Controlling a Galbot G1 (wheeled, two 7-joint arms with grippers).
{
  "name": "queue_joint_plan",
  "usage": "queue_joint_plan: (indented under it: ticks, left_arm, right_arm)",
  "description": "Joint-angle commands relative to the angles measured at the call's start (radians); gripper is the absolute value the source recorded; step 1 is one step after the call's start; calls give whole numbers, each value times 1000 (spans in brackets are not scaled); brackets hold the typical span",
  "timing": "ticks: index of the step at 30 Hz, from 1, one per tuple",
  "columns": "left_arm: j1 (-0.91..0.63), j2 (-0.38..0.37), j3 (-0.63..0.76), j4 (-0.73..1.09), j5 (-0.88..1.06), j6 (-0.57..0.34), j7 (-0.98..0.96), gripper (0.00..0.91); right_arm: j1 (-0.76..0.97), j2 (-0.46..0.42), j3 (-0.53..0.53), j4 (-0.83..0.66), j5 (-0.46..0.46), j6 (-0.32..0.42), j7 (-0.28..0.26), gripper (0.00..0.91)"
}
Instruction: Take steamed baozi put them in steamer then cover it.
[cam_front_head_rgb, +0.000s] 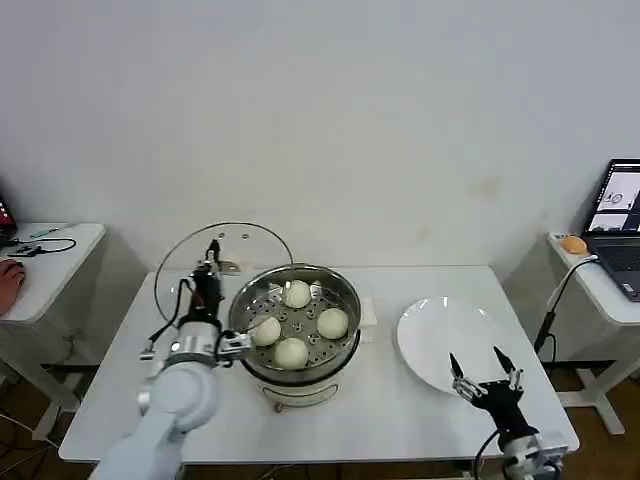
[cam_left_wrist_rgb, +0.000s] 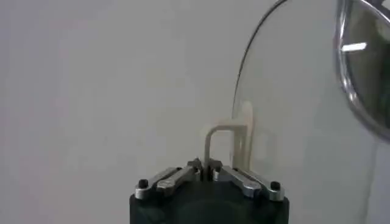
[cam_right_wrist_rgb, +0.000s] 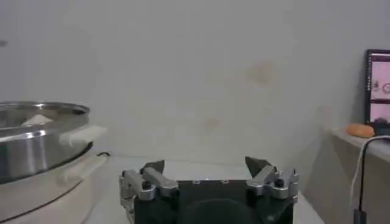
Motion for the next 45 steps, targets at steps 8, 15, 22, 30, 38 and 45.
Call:
queue_joint_plan:
  ticks: [8,15,22,30,38,45]
  left_arm:
    - [-9,-132,103,17,164,73,146,0]
    - [29,-195,109,17,212,74,154,0]
    - [38,-229,117,20,234,73,161,0]
    - [19,-259,141,31,233,74,166,0]
    - [12,-286,164,48,235,74,174,0]
    - [-3,-302,174,69,235,74,178,0]
  right_arm:
    - [72,-51,-32,-29,-14,-70,9,907]
    - [82,-58,-39,-34,-22,-76,5,907]
    - [83,-59,-41,-39,-23,-71,2,907]
    - [83,-55,-38,-44,-27,-68,-1,907]
    - [91,-49,-36,-57,-31,-64,-4,907]
    - [101,-50,-36,-72,-32,-63,-5,907]
